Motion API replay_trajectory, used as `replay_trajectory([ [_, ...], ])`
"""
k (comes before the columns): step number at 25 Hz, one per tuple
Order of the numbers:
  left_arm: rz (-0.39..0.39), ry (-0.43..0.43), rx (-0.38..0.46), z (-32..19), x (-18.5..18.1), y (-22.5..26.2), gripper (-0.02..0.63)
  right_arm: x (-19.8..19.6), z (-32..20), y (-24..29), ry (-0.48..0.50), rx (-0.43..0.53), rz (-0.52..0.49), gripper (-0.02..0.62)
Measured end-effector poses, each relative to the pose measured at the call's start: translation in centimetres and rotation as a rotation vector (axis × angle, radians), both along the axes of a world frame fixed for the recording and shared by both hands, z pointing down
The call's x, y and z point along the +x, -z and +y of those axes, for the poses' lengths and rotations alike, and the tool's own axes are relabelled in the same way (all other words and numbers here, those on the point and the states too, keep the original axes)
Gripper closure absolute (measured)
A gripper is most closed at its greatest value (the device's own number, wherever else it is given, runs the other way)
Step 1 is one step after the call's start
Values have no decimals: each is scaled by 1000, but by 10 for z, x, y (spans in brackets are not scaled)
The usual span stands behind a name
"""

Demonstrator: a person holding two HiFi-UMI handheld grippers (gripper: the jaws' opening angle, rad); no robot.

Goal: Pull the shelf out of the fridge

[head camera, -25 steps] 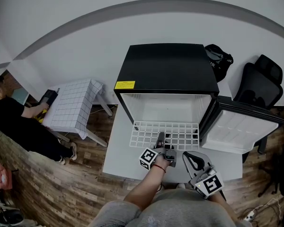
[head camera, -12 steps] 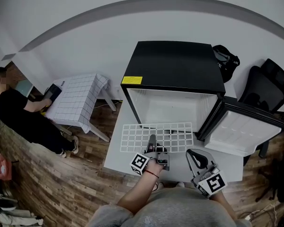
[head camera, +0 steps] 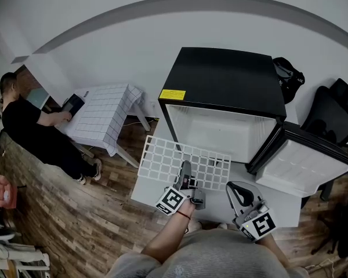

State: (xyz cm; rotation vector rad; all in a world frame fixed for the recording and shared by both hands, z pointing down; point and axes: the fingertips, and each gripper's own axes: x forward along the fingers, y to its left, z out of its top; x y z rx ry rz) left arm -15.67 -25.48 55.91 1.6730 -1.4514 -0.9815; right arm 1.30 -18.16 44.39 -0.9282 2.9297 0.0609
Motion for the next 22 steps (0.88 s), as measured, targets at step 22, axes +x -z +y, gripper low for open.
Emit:
replay_trajectory([
  [22,-1087,-218,488,36,89,113,566,26,-15,26,-97,47,-52,581],
])
